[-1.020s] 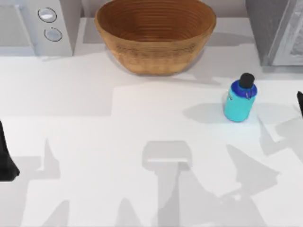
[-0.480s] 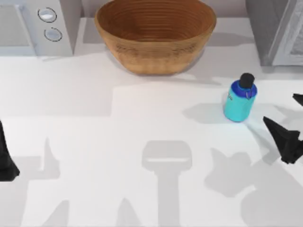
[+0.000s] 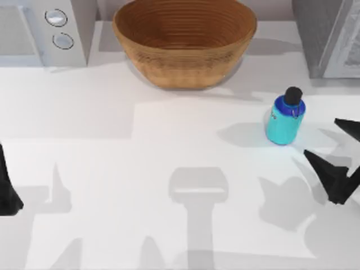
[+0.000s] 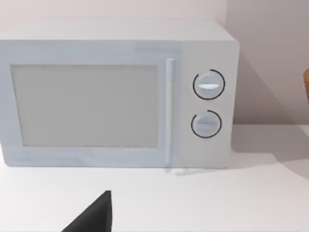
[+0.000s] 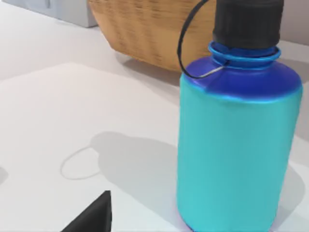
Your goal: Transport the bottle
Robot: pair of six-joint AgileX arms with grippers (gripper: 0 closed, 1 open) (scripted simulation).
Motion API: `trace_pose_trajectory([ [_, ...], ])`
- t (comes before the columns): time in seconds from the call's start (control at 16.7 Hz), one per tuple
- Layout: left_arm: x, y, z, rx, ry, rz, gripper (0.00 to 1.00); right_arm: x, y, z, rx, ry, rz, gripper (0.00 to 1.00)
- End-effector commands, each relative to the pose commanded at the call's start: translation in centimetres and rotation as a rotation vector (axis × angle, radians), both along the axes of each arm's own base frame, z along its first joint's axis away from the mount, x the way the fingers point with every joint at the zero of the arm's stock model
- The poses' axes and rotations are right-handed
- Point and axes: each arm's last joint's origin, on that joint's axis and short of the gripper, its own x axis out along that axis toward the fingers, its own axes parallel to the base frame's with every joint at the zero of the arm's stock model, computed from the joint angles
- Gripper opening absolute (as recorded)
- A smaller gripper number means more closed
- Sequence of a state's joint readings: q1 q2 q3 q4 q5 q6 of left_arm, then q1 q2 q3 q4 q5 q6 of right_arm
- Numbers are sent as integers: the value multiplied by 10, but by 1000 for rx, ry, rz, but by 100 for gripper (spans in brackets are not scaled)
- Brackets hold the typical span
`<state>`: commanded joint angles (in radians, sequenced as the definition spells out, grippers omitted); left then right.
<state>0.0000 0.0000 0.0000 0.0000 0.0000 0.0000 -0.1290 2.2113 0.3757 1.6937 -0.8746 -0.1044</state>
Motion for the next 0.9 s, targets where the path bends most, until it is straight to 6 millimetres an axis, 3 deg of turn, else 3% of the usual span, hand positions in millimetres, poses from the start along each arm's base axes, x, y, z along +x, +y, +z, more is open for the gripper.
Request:
trace_pose_trajectory([
  [0.36,0,0,0,0,0,0,100,9,7,-1,0,0,0,100],
  [0.72,0,0,0,0,0,0,100,58,52,-8,0,0,0,100],
  [0.9,0,0,0,0,0,0,100,71,69,-10,0,0,0,100],
])
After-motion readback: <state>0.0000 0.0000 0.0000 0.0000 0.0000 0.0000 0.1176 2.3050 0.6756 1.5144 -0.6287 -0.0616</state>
